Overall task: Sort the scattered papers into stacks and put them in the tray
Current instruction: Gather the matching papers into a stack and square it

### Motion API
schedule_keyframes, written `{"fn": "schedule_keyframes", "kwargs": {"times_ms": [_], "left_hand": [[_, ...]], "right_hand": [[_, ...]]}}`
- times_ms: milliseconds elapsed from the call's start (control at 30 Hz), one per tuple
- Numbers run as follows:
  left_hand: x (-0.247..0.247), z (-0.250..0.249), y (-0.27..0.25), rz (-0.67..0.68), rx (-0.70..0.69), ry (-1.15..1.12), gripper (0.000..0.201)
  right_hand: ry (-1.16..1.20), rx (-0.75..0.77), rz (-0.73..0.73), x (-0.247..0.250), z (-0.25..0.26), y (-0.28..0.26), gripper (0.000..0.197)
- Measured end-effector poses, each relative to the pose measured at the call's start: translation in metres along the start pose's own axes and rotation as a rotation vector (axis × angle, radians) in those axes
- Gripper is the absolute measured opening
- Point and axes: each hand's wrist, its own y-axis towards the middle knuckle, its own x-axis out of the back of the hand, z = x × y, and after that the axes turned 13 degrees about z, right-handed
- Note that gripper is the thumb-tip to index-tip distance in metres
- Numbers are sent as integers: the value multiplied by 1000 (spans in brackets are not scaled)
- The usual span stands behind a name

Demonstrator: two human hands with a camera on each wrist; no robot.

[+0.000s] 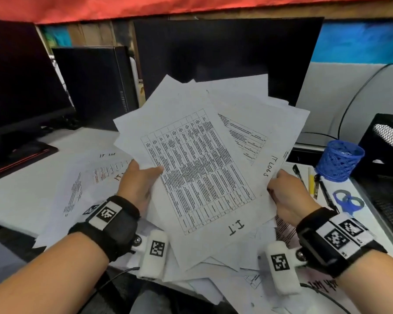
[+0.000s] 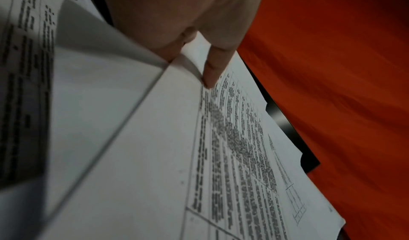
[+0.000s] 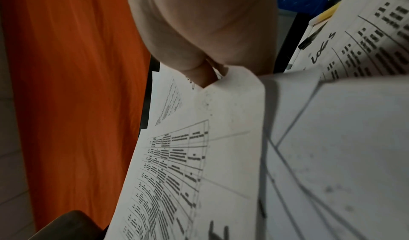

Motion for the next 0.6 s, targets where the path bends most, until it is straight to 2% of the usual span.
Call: {"fn": "schedule_keyframes", "kwargs": {"times_ms": [133, 200, 333, 400, 533, 600], "left_hand": [[-1, 2, -1, -65, -64, -41, 22], [-4, 3, -3, -114, -74, -49, 35], [-11, 8, -4, -116, -59, -19, 35], [-12, 10, -6, -106, -53, -12, 31], [-3, 16, -4, -125, -39, 49, 3], [5, 16, -3, -164, -52, 115, 15]], "right_hand": [[82, 73, -12, 1, 0, -5, 15], [117, 139, -5, -1, -2, -8, 19], [55, 266, 26, -6, -3, -15, 23], [3, 277, 50, -6, -3, -15, 22], [-72, 238, 44, 1, -4, -9, 19], [-74, 234, 1, 5, -6, -6, 19]]}}
